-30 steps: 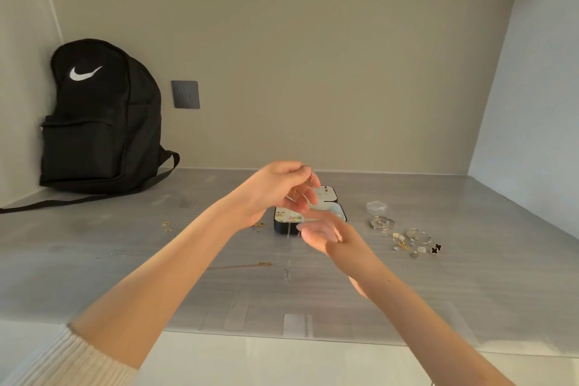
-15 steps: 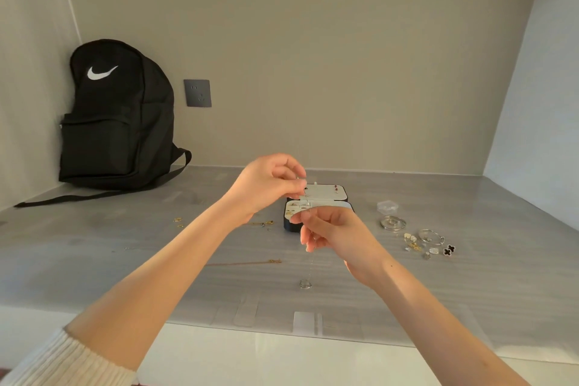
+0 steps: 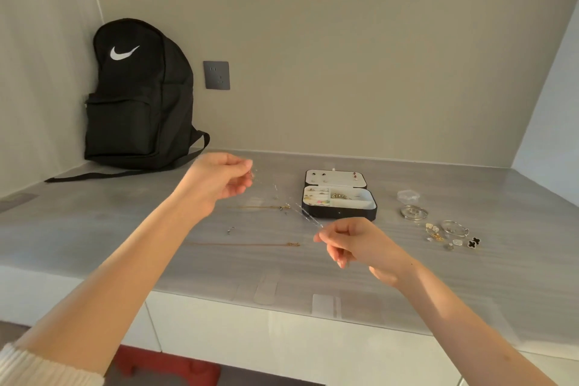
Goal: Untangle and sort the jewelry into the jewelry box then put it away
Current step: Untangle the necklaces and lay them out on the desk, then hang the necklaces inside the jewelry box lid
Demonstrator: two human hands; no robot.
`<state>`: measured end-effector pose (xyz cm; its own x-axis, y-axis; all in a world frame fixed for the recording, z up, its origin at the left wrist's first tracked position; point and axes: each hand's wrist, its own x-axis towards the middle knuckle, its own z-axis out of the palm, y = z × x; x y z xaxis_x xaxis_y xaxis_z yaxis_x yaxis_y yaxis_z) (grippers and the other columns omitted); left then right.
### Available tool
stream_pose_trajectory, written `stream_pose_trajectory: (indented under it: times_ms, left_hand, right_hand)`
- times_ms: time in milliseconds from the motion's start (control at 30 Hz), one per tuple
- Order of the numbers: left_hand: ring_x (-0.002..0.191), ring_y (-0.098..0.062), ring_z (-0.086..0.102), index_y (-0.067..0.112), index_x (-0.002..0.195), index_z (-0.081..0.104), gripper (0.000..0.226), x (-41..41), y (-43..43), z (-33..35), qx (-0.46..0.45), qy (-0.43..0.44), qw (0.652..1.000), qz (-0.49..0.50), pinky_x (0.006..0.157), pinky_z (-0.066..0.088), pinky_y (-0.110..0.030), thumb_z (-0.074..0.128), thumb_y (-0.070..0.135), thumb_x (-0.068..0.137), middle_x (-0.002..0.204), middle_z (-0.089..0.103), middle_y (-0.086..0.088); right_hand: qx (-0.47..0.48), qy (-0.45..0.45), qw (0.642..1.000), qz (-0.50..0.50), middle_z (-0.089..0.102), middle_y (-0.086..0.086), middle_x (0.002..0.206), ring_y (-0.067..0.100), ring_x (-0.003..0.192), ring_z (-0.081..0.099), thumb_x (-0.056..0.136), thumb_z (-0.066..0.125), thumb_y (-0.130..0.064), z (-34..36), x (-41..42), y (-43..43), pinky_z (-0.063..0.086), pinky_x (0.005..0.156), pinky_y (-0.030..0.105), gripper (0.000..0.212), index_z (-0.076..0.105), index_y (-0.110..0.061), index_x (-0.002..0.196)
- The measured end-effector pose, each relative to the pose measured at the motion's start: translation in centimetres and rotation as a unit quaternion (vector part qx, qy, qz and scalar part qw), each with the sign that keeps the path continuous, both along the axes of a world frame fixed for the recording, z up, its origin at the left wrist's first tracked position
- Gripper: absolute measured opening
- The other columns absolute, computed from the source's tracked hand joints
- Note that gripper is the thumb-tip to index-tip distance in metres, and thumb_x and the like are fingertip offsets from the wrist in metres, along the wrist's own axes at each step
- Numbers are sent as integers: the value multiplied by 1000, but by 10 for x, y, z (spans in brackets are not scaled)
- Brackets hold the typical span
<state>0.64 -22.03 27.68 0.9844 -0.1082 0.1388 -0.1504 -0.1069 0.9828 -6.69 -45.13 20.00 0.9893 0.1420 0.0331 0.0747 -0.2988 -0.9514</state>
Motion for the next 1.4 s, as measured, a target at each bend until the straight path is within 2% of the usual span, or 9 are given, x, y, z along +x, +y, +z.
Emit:
stream_pose_trajectory:
  times_ms: [100, 267, 400, 567, 667, 867, 1033, 1233, 1400]
  left_hand:
    - [50, -5, 59, 2, 81, 63, 8, 3, 30, -27, 26, 50, 998, 6, 51, 50, -14, 65, 10, 85, 69, 62, -7]
    - [45, -8, 55, 0, 75, 62, 9, 5, 72, -69, 196, 80, 977, 17, 51, 51, -17, 66, 2, 83, 58, 62, -7]
    - [48, -13, 51, 3, 74, 64, 8, 8, 88, -87, 356, 83, 931, 0, 67, 47, -24, 63, 4, 82, 58, 63, -9]
    - [36, -5, 45, 12, 67, 61, 18, 16, 87, -88, 477, 63, 877, 5, 52, 40, -15, 54, 0, 79, 36, 51, 7]
    - [42, -10, 48, 14, 64, 59, 23, 22, 83, -87, 538, 70, 840, -3, 49, 39, -14, 50, -2, 79, 47, 55, 2]
    - [81, -23, 58, 7, 93, 65, 19, 32, 65, -75, 645, 55, 762, 19, 63, 41, -22, 58, 23, 88, 89, 66, -7]
    - [91, -26, 60, 9, 97, 66, 17, 47, 28, -59, 601, -20, 799, 23, 71, 43, -25, 56, 21, 90, 101, 65, -9]
    - [92, -23, 58, 12, 94, 67, 16, 90, -54, -54, 489, -97, 867, -12, 75, 42, -25, 51, 11, 91, 91, 61, -2]
    - [79, -20, 43, 21, 74, 50, 27, 154, -116, -66, 443, -73, 893, -22, 63, 34, -24, 41, 1, 90, 83, 48, -1]
  right_hand:
    - [-21, 19, 1000, 6, 56, 3, 58, 12, 47, 42, 93, 55, -13, -8, 6, -3, 38, 51, 23, 19, 68, -11, 80]
    - [-143, 20, 989, -15, 60, -1, 62, 7, 50, 50, 88, 62, -13, -22, 21, 12, 37, 42, 19, 13, 67, -14, 76]
    - [-220, 1, 975, -21, 61, -2, 63, 8, 51, 53, 86, 63, -17, -28, 31, 28, 37, 39, 18, 14, 65, -16, 73]
    - [-265, -20, 963, -36, 61, 0, 62, 8, 43, 51, 83, 67, -21, -29, 37, 41, 36, 38, 15, 7, 63, -16, 80]
    - [-276, -20, 960, -40, 60, -2, 58, 9, 42, 50, 80, 70, -26, -30, 40, 41, 42, 44, 18, 13, 61, -17, 83]
    - [-392, -38, 917, -71, 47, -9, 81, 16, 88, 49, 75, 70, -49, -29, 38, 28, 39, 71, 26, 34, 62, -24, 97]
    - [-358, -56, 923, -128, 58, -6, 72, 15, 72, 54, 83, 65, -36, -14, 39, -8, 40, 58, 22, 15, 64, -22, 77]
    - [-304, -108, 910, -260, 61, 14, 62, 26, 61, 49, 89, 55, -22, 10, 79, -71, 36, 55, 27, 33, 62, 1, 67]
    - [-349, -75, 881, -311, 37, 3, 53, 23, 61, 32, 88, 48, -17, 14, 152, -107, 29, 51, 29, 35, 41, -12, 54]
